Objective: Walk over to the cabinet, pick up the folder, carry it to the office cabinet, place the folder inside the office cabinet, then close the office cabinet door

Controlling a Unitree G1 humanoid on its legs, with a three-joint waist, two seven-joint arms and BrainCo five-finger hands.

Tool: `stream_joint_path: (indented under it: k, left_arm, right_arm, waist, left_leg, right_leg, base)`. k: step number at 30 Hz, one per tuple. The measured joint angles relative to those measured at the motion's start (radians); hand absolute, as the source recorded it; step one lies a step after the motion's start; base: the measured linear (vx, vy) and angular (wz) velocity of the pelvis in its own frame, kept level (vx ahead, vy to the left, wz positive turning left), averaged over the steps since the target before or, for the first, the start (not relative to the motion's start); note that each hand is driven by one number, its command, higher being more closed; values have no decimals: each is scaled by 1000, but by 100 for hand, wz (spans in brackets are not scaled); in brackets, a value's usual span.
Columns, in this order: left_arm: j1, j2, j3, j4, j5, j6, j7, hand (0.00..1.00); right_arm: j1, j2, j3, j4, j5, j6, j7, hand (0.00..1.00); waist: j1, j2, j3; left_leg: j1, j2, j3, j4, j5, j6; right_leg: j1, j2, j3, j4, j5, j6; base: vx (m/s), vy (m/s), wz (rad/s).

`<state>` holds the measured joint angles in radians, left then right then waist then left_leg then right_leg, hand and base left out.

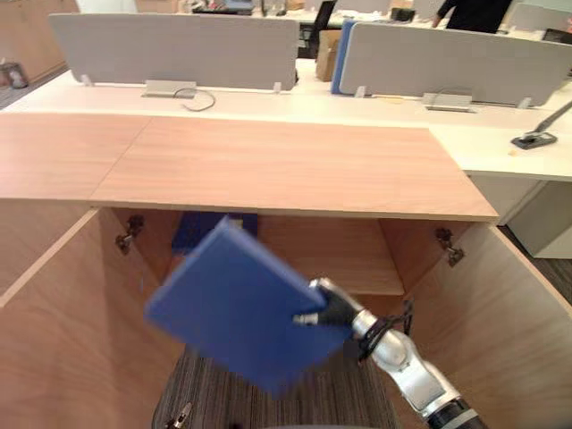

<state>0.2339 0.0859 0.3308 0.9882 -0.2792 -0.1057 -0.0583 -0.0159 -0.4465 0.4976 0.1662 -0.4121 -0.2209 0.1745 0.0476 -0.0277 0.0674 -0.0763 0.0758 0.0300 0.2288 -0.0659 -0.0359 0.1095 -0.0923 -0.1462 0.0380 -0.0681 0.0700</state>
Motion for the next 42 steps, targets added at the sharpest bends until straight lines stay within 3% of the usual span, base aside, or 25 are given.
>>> stream_joint_path:
  k: [2,4,6,7,9,10,11,12,16,19,21,23,25,27,28,30,32,34,35,36,37,38,39,42]
  left_arm:
    - [-6,4,-2,-1,4,0,10,0]
    - [-8,7,-12,-5,7,0,27,0]
    - [-1,2,-34,-9,9,1,39,0]
    - [-1,-4,-45,-16,10,1,43,0]
    - [-8,-19,-64,-23,13,0,55,0]
    - [-9,-22,-63,-27,13,0,58,0]
    - [-14,-25,-63,-29,13,0,66,0]
    - [-15,-27,-64,-33,13,0,74,0]
    - [-6,-43,-54,-98,42,-1,115,0]
    - [-6,-46,-63,-130,43,-3,133,0]
    - [-5,-63,-64,-137,42,-3,153,0]
    - [7,-68,-79,-142,43,-3,168,0]
    - [15,-51,-114,-162,48,-1,178,0]
    - [20,-54,-132,-194,76,1,181,0]
    - [17,-54,-136,-212,94,1,181,0]
    - [-4,-42,-153,-261,153,-2,178,0]
    - [-6,-40,-153,-270,170,-2,178,0]
    - [-3,-31,-149,-271,173,-2,179,0]
    - [-1,-23,-150,-273,174,-2,181,0]
    - [3,-8,-146,-269,176,-1,183,0]
    - [21,-31,-138,-268,182,6,185,0]
    - [33,-42,-133,-268,192,6,185,0]
    - [38,-47,-127,-265,196,7,185,0]
    - [37,-56,-105,-238,203,19,185,0]
  right_arm:
    - [0,-35,15,43,-43,-2,21,100]
    - [0,-32,-6,94,-53,4,15,100]
    - [6,7,-59,147,-62,23,9,100]
    - [14,33,-94,163,-61,39,4,100]
    - [14,134,-188,218,-15,81,-50,100]
    - [14,162,-209,237,1,90,-69,100]
    - [12,220,-242,271,21,108,-101,100]
    - [8,254,-243,293,44,123,-132,100]
    - [13,334,-226,299,81,146,-173,100]
    - [9,340,-233,303,97,153,-185,100]
    - [-9,336,-235,359,116,162,-192,100]
    - [-11,331,-235,405,112,187,-193,100]
    - [-7,332,-232,414,112,202,-193,100]
    - [-19,336,-233,413,117,200,-198,100]
    - [-29,342,-234,412,117,200,-199,100]
    - [-40,352,-241,385,118,199,-198,100]
    - [-30,356,-255,366,125,199,-198,100]
    - [-12,370,-300,354,149,199,-200,100]
    - [-2,379,-318,343,168,199,-204,100]
    - [12,384,-320,318,187,198,-212,100]
    - [20,362,-317,313,194,197,-211,100]
    - [23,350,-318,308,195,197,-211,100]
    - [23,343,-320,302,195,197,-213,100]
    - [32,329,-327,278,194,201,-214,100]
  waist:
    - [2,29,50]
    - [4,37,84]
    - [9,35,98]
    - [11,27,102]
    - [9,51,98]
    - [10,54,96]
    - [24,52,94]
    - [35,35,95]
    - [51,21,85]
    - [61,15,59]
    - [68,28,51]
    - [71,39,48]
    - [40,21,46]
    - [36,28,24]
    - [34,28,24]
    - [24,49,40]
    - [22,49,43]
    - [27,35,45]
    - [27,14,55]
    - [29,-12,70]
    - [36,38,68]
    - [42,65,60]
    - [45,75,57]
    - [44,61,73]
  left_leg:
    - [-65,24,-19,145,-45,-1]
    - [-120,40,-6,268,-45,-1]
    - [-173,41,15,374,-7,-41]
    - [-184,34,18,363,-28,-33]
    - [-181,30,-17,151,-32,-40]
    - [-178,27,-35,80,-9,-38]
    - [-146,10,-32,6,94,-33]
    - [-123,-9,-13,-29,101,-20]
    - [-152,-55,26,77,22,36]
    - [-147,-92,62,46,5,50]
    - [-95,-106,100,-21,9,60]
    - [1,-113,134,-97,15,59]
    - [105,-149,168,-120,1,97]
    - [121,-149,196,-124,-9,109]
    - [120,-144,199,-124,-10,112]
    - [121,-97,198,-122,-11,114]
    - [137,-68,196,-121,-11,113]
    - [148,-60,199,-107,-27,87]
    - [136,-58,198,-57,-71,75]
    - [86,-44,195,81,-159,55]
    - [28,43,182,218,-235,23]
    - [-3,88,182,275,-265,17]
    - [-29,118,184,308,-276,12]
    - [-46,153,187,356,-292,-6]
  right_leg:
    - [5,18,-17,20,-17,-13]
    - [10,23,-20,38,-31,-18]
    - [32,4,-17,37,-34,-18]
    - [27,-7,-15,38,-35,-16]
    - [9,-12,-8,38,-36,-14]
    - [5,-15,-7,38,-39,-10]
    - [2,-32,9,40,-47,4]
    - [1,-50,23,32,-49,10]
    - [32,-98,38,-5,-27,45]
    - [8,-145,49,-2,-25,80]
    - [-61,-171,85,114,-28,91]
    - [-140,-190,86,328,-33,84]
    - [-231,-296,-46,634,-8,-15]
    - [-260,-354,-155,691,6,-47]
    - [-269,-359,-181,700,-8,-39]
    - [-283,-315,-273,650,-87,-9]
    - [-269,-278,-308,538,-88,-1]
    - [-236,-269,-344,404,-59,-2]
    - [-218,-273,-370,356,2,2]
    - [-196,-277,-398,317,20,34]
    - [-190,-206,-417,294,9,35]
    - [-197,-168,-420,292,-2,15]
    - [-214,-147,-416,308,-11,0]
    - [-266,-138,-401,402,-57,-32]
  base:
    - [-92,6,27]
    - [-89,19,10]
    - [-2,15,-1]
    - [7,43,-5]
    - [32,107,-6]
    - [102,179,-9]
    - [109,136,-18]
    - [212,199,-18]
    - [192,154,-9]
    - [181,125,-24]
    - [181,145,-61]
    - [154,183,-61]
    - [166,194,-29]
    - [199,135,-41]
    - [196,88,-45]
    - [138,8,-27]
    - [85,-60,-13]
    - [76,-164,5]
    - [10,-238,7]
    - [-67,-278,-8]
    - [-76,-281,-29]
    - [-16,-211,-39]
    - [55,-122,-32]
    - [89,-129,-20]
